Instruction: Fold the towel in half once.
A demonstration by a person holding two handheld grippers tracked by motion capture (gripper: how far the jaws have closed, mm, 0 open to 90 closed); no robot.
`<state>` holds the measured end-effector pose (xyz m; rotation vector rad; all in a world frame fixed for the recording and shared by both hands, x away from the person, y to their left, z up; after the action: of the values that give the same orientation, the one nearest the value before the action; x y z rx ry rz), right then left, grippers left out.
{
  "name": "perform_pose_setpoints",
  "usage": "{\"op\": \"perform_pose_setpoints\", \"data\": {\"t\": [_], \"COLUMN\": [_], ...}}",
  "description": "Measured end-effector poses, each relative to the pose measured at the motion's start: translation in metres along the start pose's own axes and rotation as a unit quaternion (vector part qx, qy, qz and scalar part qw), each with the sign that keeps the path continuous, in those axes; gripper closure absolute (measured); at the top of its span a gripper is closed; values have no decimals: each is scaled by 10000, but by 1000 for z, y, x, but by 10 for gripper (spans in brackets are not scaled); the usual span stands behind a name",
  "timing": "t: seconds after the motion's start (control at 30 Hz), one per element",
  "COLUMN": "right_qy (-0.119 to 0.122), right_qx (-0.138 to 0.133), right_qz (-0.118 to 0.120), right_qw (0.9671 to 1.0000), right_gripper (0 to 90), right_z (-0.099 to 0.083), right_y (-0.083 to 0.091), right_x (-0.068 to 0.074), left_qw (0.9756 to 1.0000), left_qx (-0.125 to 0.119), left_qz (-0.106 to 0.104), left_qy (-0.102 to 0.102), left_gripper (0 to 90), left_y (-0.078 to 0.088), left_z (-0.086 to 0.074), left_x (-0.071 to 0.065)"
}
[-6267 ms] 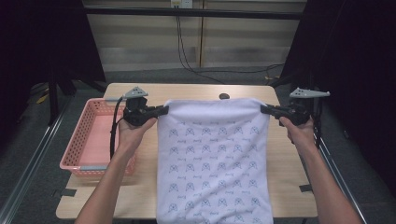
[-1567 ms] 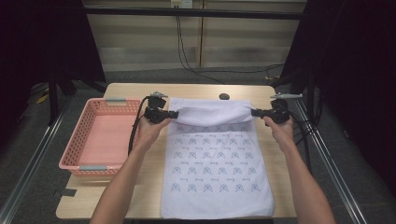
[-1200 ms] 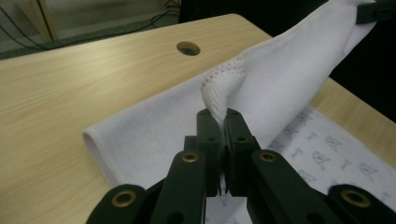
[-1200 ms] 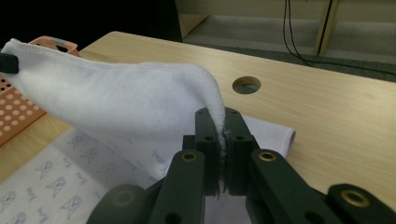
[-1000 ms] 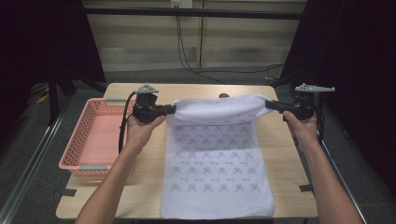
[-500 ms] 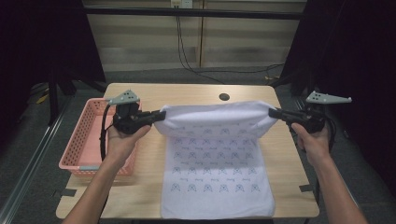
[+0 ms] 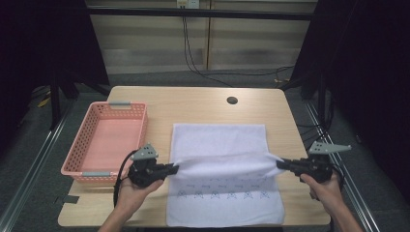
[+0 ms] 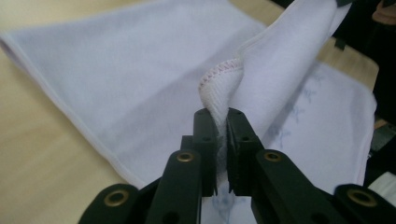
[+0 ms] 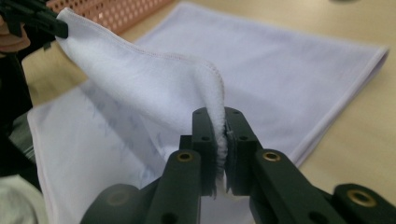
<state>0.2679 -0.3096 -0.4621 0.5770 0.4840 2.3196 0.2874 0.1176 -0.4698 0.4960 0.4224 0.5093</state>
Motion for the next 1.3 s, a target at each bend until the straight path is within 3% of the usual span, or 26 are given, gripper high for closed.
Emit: {"op": "perform_pose_setpoints", "data": {"t": [0.07,0.13,0.17,0.2,0.33,0.37,0.43,0.47,0.5,0.6,0.63,0.7,0.8,0.83,0.93,0.97,1.0,1.03,1.07,1.13,1.27,1.3], "right_qy": [-106,-164,-57,-57,35,24,1,-30,-10,120,98,131,152,140,119,106,91,91,134,130,205,274], "right_qx": [154,334,577,577,979,1040,1085,1069,1186,1184,1019,988,987,1080,1251,1439,1525,1525,1525,1443,1313,1316], "right_qz": [79,126,106,106,158,133,127,156,197,151,8,-11,60,135,182,198,233,233,246,447,662,696], "right_qw": [9998,9992,9983,9983,9951,9945,9940,9941,9927,9928,9948,9950,9950,9940,9919,9893,9880,9880,9879,9884,9889,9885], "right_gripper": [816,813,799,799,753,752,746,746,716,649,594,570,565,560,561,587,630,630,727,816,846,811], "right_z": [-17,-30,-41,-41,-61,-65,-68,-71,-75,-73,-65,-56,-49,-46,-46,-51,-54,-54,-55,-54,-58,-62], "right_y": [-2,-3,-3,-3,3,5,7,9,10,8,4,-2,-13,-27,-40,-50,-52,-52,-52,-46,-30,-22], "right_x": [1,3,8,8,20,21,22,24,27,29,27,23,20,17,15,13,13,13,15,20,34,44], "left_qw": [9997,9993,9988,9985,9970,9956,9955,9951,9950,9962,9966,9980,9983,9981,9965,9950,9950,9948,9943,9943,9930,9933], "left_qx": [219,348,464,533,736,864,880,913,909,802,757,588,552,587,808,940,940,952,965,908,827,833], "left_qz": [-57,-40,-78,-93,-252,-356,-362,-375,-407,-345,-314,-220,-199,-194,-155,-283,-283,-286,-380,-489,-784,-735], "left_qy": [126,113,111,73,14,3,-4,19,-3,-23,-15,15,-22,-38,-123,-173,-173,-225,-228,-256,-310,-324], "left_gripper": [823,821,799,799,821,852,852,839,767,639,613,565,519,505,506,582,699,699,757,821,825,811], "left_y": [-8,-12,-14,-15,-15,-14,-14,-13,-10,-9,-10,-15,-21,-25,-38,-41,-41,-41,-39,-33,-19,-16], "left_z": [-18,-29,-34,-38,-50,-55,-58,-59,-60,-56,-52,-40,-35,-33,-35,-38,-38,-40,-41,-42,-47,-51], "left_x": [3,3,2,1,-6,-10,-11,-12,-12,-10,-8,-4,-1,0,1,-1,-1,-2,-4,-8,-24,-28]}}
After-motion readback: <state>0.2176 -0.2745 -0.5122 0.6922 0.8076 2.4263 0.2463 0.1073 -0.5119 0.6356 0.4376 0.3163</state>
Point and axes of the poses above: each handheld gripper's, and its own axes: y roughly backward along the jaws, z roughly out of its top, x roughly to its left, the point moved 5 cm from there along -y, roughly forward along the jaws, and after that the axes turned 2 degrees about -x, right-handed, at the moved point
